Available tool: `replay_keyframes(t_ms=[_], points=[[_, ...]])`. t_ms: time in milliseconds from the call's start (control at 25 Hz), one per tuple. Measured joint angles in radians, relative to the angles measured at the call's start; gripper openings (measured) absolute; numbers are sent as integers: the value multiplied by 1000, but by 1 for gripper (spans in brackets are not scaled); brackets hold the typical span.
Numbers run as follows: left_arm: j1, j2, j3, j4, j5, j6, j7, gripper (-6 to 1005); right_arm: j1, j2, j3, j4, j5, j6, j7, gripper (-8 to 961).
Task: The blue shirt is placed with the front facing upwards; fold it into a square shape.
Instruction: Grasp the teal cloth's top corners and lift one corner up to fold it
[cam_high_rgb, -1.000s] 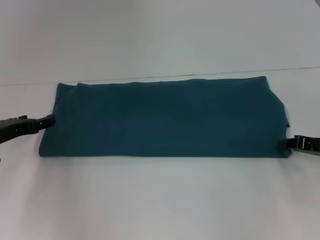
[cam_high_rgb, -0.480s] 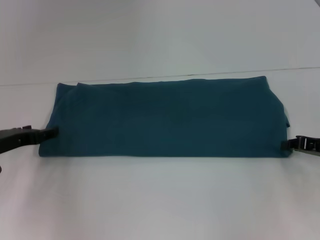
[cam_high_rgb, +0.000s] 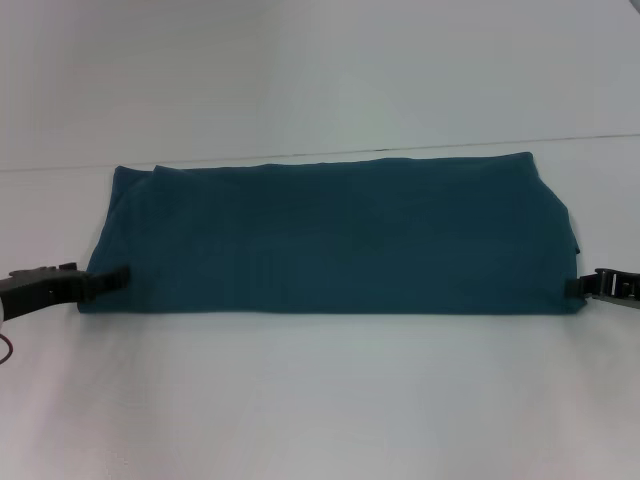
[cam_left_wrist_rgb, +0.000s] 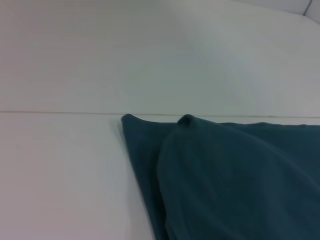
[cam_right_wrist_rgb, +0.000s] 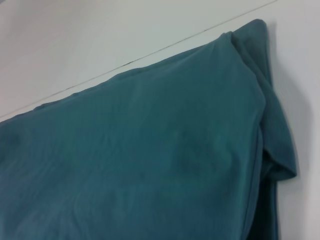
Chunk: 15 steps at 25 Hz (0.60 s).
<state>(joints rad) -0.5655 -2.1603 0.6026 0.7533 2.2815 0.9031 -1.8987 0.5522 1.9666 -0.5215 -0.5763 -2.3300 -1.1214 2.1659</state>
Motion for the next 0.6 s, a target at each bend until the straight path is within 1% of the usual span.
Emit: replay_keyframes(t_ms=[240, 480, 600], points=[[0, 0, 15, -1, 0, 0, 1, 859, 0, 0, 0, 0, 0, 0, 0, 15], [-1, 1, 20, 2, 18, 1, 0, 753, 0, 1, 0, -1, 3, -13, -2, 19], [-1, 1, 20, 2, 21, 1, -4, 640, -4, -4, 1, -3, 18, -30, -9, 21]])
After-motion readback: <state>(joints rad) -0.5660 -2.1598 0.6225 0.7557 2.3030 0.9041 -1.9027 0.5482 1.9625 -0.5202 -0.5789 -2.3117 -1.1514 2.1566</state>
